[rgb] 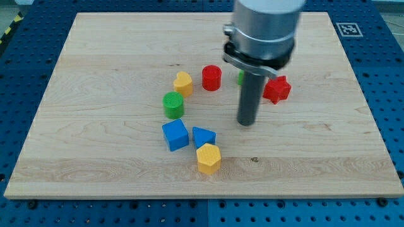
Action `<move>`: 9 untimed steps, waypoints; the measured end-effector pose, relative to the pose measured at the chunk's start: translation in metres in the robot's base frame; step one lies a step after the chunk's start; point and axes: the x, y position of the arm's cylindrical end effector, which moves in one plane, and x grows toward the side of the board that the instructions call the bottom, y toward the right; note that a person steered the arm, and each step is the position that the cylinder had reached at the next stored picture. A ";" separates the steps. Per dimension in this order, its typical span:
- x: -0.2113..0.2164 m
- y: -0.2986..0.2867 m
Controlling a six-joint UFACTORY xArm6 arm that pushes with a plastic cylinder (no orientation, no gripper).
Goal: Move the yellow hexagon to the right of the blue triangle
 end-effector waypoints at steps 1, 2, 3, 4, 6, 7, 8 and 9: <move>0.039 0.002; 0.081 -0.003; 0.084 -0.003; 0.084 -0.003; 0.110 -0.035; 0.112 -0.070; 0.112 -0.105; 0.094 -0.101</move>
